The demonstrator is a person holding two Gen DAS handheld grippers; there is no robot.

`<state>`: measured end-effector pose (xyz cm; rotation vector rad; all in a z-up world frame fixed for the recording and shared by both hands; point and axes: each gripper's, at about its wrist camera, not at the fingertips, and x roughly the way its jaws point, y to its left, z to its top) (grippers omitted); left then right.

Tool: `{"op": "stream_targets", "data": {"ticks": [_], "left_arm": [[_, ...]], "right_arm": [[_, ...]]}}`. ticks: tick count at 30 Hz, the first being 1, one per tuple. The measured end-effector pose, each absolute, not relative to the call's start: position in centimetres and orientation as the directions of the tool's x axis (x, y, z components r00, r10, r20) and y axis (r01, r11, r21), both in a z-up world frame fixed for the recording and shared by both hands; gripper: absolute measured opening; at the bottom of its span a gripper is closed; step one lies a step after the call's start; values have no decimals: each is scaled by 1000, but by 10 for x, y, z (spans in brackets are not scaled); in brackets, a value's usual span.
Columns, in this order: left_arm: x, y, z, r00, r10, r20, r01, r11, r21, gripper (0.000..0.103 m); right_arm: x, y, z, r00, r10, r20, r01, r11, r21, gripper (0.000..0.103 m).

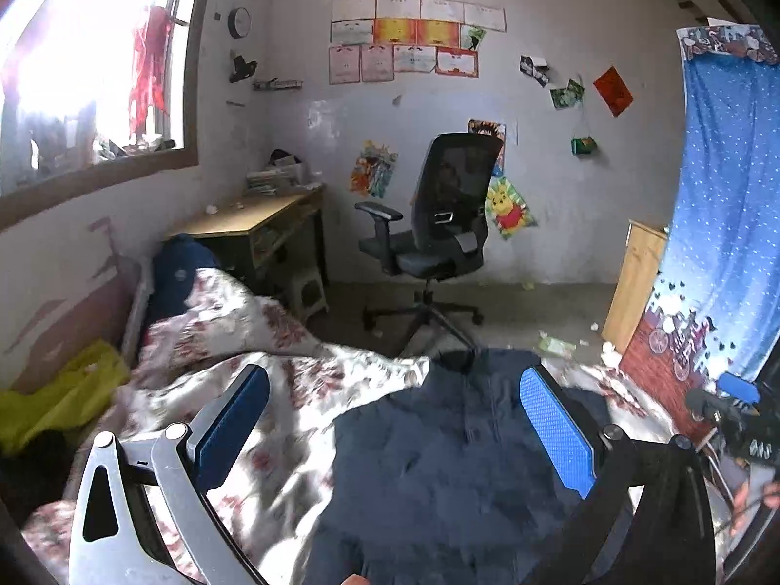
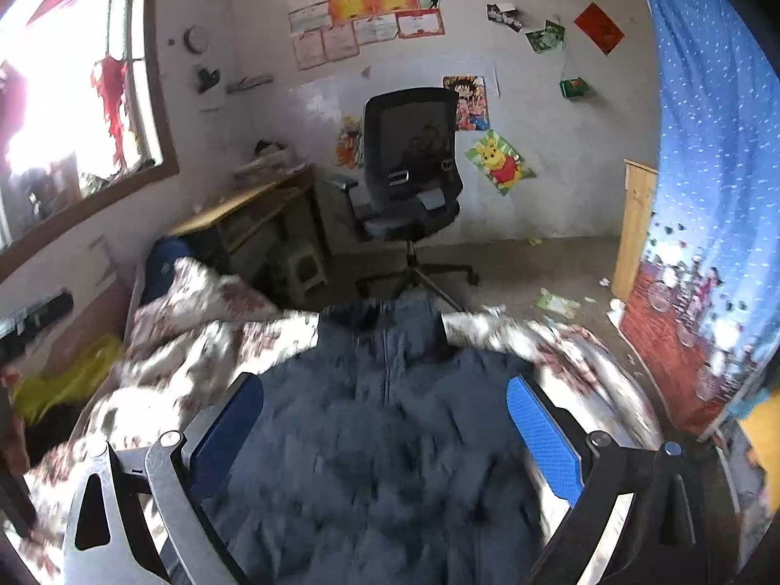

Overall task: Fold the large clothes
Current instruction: 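Grasp the jacket collar with the left gripper and lift it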

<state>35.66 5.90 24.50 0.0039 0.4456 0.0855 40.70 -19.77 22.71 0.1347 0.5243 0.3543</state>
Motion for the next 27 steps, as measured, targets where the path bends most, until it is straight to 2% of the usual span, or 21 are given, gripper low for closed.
{"op": "stream_targets", "data": {"ticks": [4,7,10,19,23,27], "left_arm": [[430,70,192,881,59,-469,-50,998,33,101],[480,76,160,863,6,-505,-22,999,-24,101],[514,82,144,862,-39,-505,4,998,-69,101],[591,84,146,814,-71,-577,53,997,-49,101],[611,83,142,792,-39,-610,46,999,-5,101],[628,83,110,781,-2,-624,16,1000,18,101]], "right_arm": [[488,-186,191,807,390,-444,-316,920,234,101],[540,-193,156,803,379,-459,-285,922,263,101],[575,-206,136,792,369,-487,-250,923,294,101],[644,-186,164,700,370,-611,-308,928,208,100],[665,-170,159,676,383,-629,-331,921,205,94],[690,-159,128,659,390,-643,-334,918,214,84]]}}
